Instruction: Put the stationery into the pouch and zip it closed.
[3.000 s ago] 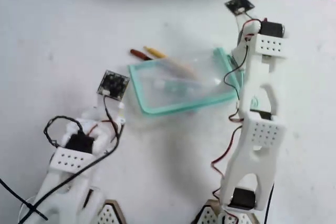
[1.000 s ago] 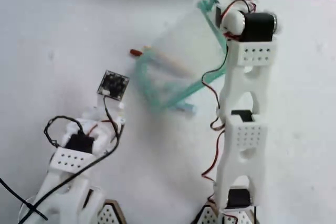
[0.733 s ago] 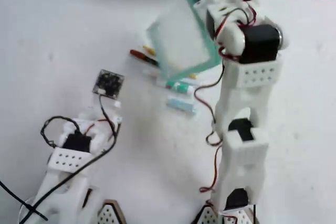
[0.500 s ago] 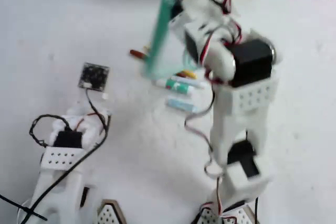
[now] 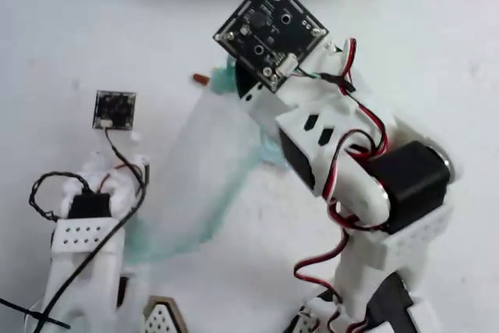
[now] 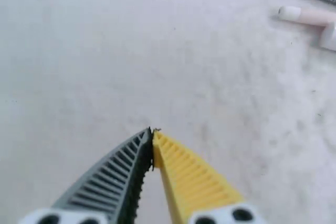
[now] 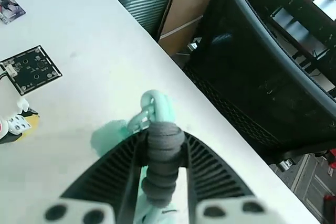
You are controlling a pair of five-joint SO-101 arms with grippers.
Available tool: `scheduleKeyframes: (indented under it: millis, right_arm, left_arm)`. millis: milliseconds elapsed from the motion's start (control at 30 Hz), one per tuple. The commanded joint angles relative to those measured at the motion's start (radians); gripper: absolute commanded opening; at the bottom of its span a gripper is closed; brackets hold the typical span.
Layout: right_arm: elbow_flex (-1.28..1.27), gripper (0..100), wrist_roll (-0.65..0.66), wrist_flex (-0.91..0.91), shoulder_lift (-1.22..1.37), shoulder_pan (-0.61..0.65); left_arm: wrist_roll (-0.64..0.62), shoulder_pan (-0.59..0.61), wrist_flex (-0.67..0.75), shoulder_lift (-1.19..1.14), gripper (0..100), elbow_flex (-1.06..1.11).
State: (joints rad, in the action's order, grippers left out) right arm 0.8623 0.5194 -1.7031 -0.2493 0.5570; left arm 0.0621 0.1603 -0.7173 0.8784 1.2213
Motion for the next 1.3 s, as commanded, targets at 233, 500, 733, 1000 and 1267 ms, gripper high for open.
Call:
scheduleKeyframes:
  millis: [233, 500, 733, 1000, 1267]
  right_arm:
    - [-0.075, 1.7, -0.009, -0.016, -0.027, 0.001]
    - [-0.181, 1.7, -0.011, -0.016, -0.030, -0.001]
    - [-0.241, 1.7, -0.011, -0.016, -0.030, -0.001]
    - [-0.247, 1.7, -0.011, 0.035, -0.022, -0.002]
    - [-0.262, 1.7, -0.011, 0.091, 0.018, -0.002]
  left_arm:
    - [-0.011, 0.012, -0.003, -0.002, 2, -0.055]
    - [-0.011, 0.012, -0.002, -0.002, 2, -0.055]
    - [-0.011, 0.019, -0.069, -0.002, 2, -0.124]
    - [0.144, 0.015, -0.468, -0.001, 2, -0.525]
    - [0.334, -0.074, -0.807, -0.002, 14, -0.872]
